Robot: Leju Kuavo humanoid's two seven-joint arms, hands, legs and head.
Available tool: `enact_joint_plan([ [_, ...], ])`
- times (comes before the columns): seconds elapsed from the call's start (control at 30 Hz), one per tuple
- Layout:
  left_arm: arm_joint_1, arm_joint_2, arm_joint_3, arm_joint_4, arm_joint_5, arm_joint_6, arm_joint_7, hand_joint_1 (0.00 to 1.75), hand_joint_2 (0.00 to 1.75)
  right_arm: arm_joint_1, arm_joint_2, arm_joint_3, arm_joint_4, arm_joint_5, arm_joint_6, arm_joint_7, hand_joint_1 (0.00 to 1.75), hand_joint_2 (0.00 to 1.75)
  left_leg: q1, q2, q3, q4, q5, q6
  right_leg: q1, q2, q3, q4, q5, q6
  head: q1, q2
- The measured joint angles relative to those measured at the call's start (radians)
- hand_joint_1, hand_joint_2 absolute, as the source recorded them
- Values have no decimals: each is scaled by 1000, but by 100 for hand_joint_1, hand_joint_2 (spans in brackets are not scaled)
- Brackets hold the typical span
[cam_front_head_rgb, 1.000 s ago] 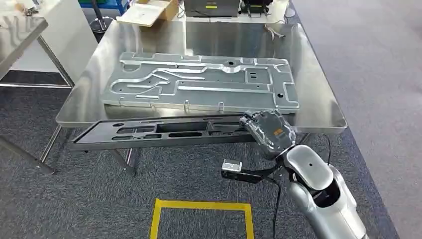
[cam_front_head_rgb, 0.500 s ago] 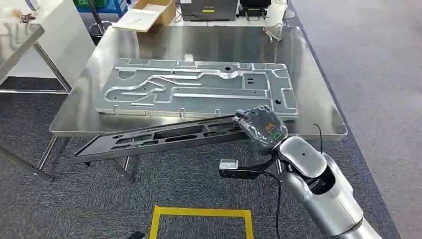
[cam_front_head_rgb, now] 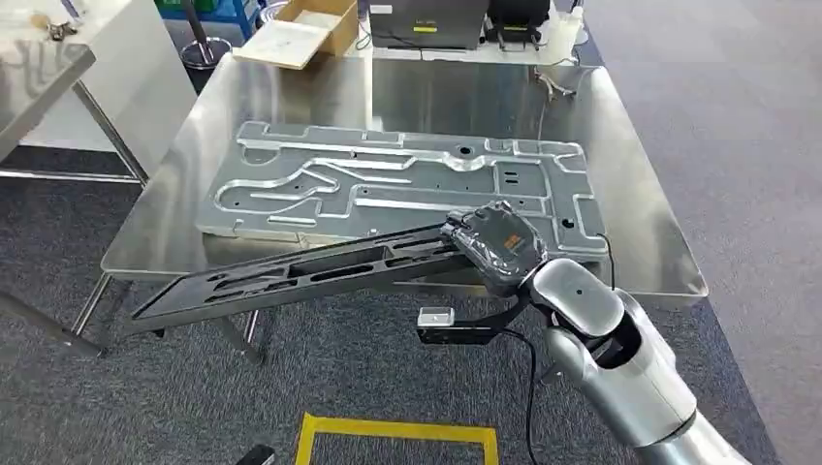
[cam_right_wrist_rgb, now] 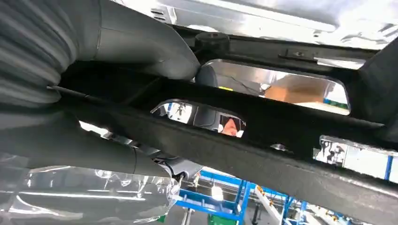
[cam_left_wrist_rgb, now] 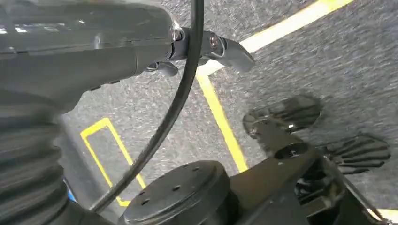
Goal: Take the parts from the cabinet and place them on the table.
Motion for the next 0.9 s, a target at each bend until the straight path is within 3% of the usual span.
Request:
enact_joint_plan([
  [0.03, 0, 0, 0, 0, 6, 0, -2, 0, 175, -2, 0, 3, 2, -4, 0, -1, 175, 175, 0, 1, -2, -9, -7, -8, 0, 1, 8, 1, -6, -2, 0, 0],
  [0.07, 2, 1, -1, 0, 9, 0, -4, 0, 175, -5, 0, 3, 2, -5, 0, 0, 175, 175, -2, 1, 17, -4, 0, -12, 0, 2, 14, -7, 1, -7, 0, 0],
  [0.13, 2, 2, -4, 0, 13, -1, -8, 0, 175, -18, -3, 3, 3, -7, -1, 2, 175, 175, -4, 4, 13, 16, 8, -22, -6, 6, 42, -16, -10, -16, 0, 0],
  [0.17, 2, 4, -6, 0, 16, -1, -9, 0, 175, -22, -9, 3, 4, -7, -1, 2, 175, 175, 1, 6, 0, 56, 4, -24, -8, 0, 56, -22, -17, -22, 0, 0],
  [0.2, 1, 4, -6, 0, 18, -1, -11, 0, 175, -26, -14, 3, 4, -7, -1, 2, 175, 175, 1, 8, -29, 110, -4, -28, -8, -1, 64, -22, -24, -30, 0, 0],
  [0.27, 4, 4, -8, 0, 23, -2, -13, 0, 175, -30, -26, 5, 6, -10, -1, 2, 175, 175, 5, 8, -126, 243, -64, -37, -7, -1, 79, -22, -40, -33, 0, 0],
  [0.33, 12, 4, -11, 0, 27, -2, -16, 0, 175, -30, -31, 5, 8, -11, -1, 3, 175, 175, 6, 10, -184, 283, -117, -45, -7, 1, 97, -21, -59, -32, 0, 0],
  [0.37, 16, 5, -15, 0, 29, -2, -19, 0, 175, -30, -32, 5, 11, -11, 0, 3, 175, 175, 8, 11, -191, 255, -107, -46, -7, 3, 112, -21, -70, -31, 0, 0],
  [0.4, 19, 7, -16, 0, 31, -2, -21, 0, 175, -31, -34, 5, 14, -12, 0, 3, 175, 175, 9, 11, -184, 205, -74, -47, -8, 5, 126, -21, -80, -28, 0, 0],
  [0.43, 21, 8, -18, 0, 37, -3, -23, 0, 175, -32, -37, 5, 17, -12, 0, 3, 175, 175, 9, 12, -169, 126, -7, -46, -8, 5, 143, -20, -93, -24, 0, 0],
  [0.47, 22, 9, -19, 0, 39, -3, -24, 0, 175, -35, -40, 5, 20, -13, 0, 3, 175, 175, 9, 12, -155, 48, 80, -41, -8, 3, 156, -19, -107, -20, 0, 0],
  [0.5, 26, 10, -21, 0, 39, -3, -24, 0, 175, -38, -42, 4, 24, -13, 0, 4, 175, 175, 8, 12, -162, -2, 145, -34, -4, 5, 162, -12, -117, -14, 1, 0],
  [0.53, 27, 11, -22, 0, 40, -3, -25, 0, 175, -40, -42, 3, 26, -14, -1, 5, 175, 175, 2, 16, -152, 6, 111, -23, -2, 10, 159, -14, -124, -6, 0, 0],
  [0.57, 28, 11, -22, 0, 41, -3, -25, 0, 175, -42, -42, 3, 29, -14, 0, 5, 175, 175, -1, 13, -151, 4, 120, -16, -4, 9, 165, -17, -133, 3, 0, 0],
  [0.6, 31, 11, -23, 0, 42, -3, -26, 0, 175, -45, -42, 3, 30, -14, 0, 5, 175, 175, 2, 13, -148, -1, 117, -7, -4, 10, 168, -1, -124, 7, 1, 0],
  [0.63, 30, 10, -23, 0, 43, -4, -29, 0, 175, -49, -42, 1, 30, -14, 0, 5, 175, 175, 5, 12, -132, -2, 113, -1, -4, 11, 171, 6, -127, 12, 0, 0],
  [0.7, 28, 11, -24, 0, 48, -4, -33, 0, 175, -53, -42, -5, 34, -14, 0, 6, 175, 175, 7, 9, -112, -7, 105, 11, -10, 10, 130, 86, -128, 18, 1, 0],
  [0.73, 27, 11, -24, 0, 51, -4, -35, 0, 175, -55, -40, -6, 35, -14, 0, 6, 175, 175, 7, 9, -106, -7, 97, 14, -12, 10, 80, 160, -147, 23, 0, 0],
  [0.8, 28, 13, -25, 0, 60, -6, -40, 0, 175, -52, -32, -9, 42, -14, 0, 6, 175, 175, 6, 8, -92, -7, 80, 15, -16, 10, -15, 274, -211, 30, 0, 0],
  [0.83, 30, 13, -25, 0, 61, -8, -40, 0, 175, -51, -31, -11, 46, -14, 0, 8, 175, 175, 6, 5, -81, -7, 70, 14, -17, 9, -43, 287, -227, 31, 0, 0],
  [0.87, 31, 13, -26, 0, 62, -9, -41, 0, 175, -52, -31, -12, 50, -14, 1, 8, 175, 175, 6, 2, -68, -7, 60, 13, -18, 9, -50, 266, -220, 30, 0, 0],
  [0.9, 33, 13, -28, 0, 64, -10, -42, 0, 175, -52, -31, -14, 54, -14, 1, 8, 175, 175, 6, 0, -53, -7, 49, 12, -18, 9, -42, 217, -191, 28, 0, 0],
])
